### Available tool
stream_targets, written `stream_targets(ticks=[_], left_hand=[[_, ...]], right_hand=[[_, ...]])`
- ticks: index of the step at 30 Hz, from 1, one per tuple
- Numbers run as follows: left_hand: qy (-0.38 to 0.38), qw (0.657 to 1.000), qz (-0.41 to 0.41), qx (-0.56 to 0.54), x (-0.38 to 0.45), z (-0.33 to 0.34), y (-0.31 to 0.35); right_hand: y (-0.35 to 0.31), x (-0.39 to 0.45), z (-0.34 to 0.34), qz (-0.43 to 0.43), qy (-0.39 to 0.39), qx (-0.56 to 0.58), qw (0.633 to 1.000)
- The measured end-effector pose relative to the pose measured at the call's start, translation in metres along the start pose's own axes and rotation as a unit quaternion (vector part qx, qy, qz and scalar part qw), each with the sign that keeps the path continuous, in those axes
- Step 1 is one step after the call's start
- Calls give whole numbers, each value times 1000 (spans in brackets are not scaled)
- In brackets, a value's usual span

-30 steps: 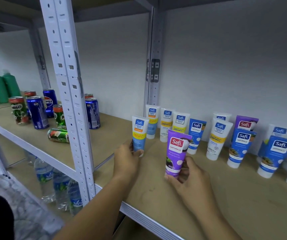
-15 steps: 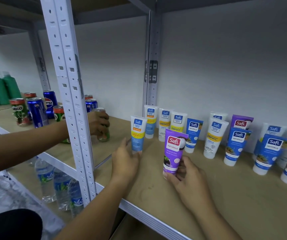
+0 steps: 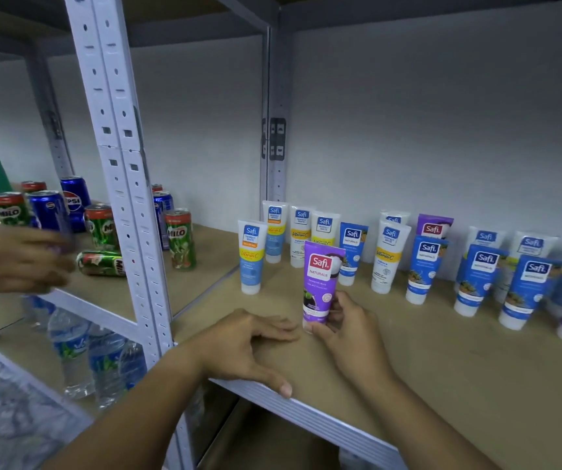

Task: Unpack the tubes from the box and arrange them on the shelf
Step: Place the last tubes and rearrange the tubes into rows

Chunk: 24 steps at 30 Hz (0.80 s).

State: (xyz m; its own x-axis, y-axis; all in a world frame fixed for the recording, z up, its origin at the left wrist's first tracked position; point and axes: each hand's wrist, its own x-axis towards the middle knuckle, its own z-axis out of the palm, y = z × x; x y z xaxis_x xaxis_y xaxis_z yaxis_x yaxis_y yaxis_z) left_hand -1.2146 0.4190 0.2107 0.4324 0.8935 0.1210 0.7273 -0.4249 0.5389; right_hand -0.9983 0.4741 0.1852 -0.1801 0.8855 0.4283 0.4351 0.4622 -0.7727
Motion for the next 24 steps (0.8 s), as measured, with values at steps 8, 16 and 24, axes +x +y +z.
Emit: stream_targets(ticks=[8,16,24], left_hand=[[14,999,38,33,-4,4,-4],[23,999,36,7,-2,3,-2],[17,999,36,-4,0,3,-4]], right_hand=[[5,20,8,-14,5,-26,1000],[16,37,19,-26,13,-43,999],[20,43,21,-33,20,-67,997]])
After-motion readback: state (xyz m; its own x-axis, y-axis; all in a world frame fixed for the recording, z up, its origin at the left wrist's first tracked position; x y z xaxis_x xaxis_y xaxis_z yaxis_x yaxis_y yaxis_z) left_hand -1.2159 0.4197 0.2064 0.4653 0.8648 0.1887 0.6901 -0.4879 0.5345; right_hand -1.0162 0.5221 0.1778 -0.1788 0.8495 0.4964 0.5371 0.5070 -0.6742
